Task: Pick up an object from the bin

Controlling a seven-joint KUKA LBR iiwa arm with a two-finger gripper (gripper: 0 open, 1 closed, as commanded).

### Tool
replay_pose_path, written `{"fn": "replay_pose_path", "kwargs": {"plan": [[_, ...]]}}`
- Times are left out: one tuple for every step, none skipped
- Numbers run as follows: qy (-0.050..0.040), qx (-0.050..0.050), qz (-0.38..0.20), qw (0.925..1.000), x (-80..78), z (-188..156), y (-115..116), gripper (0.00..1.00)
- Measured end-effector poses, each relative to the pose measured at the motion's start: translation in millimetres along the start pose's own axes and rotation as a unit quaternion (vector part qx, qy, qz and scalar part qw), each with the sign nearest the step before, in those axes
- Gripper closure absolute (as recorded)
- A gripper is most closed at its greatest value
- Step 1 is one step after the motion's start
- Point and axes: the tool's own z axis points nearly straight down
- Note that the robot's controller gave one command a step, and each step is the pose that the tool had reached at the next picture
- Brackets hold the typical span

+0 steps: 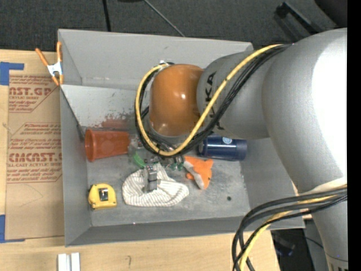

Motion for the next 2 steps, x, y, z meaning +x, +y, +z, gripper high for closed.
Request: {"fn": "replay_pose_path", "kwargs": {"plan": [[-0.0004, 0.0, 0.109, 0.9941, 7.3, -8.6, -15.3, 0.0], [-0.0008, 0.0, 0.017, 0.9999, 18.2, -11.9, -36.2, 0.0]]}}
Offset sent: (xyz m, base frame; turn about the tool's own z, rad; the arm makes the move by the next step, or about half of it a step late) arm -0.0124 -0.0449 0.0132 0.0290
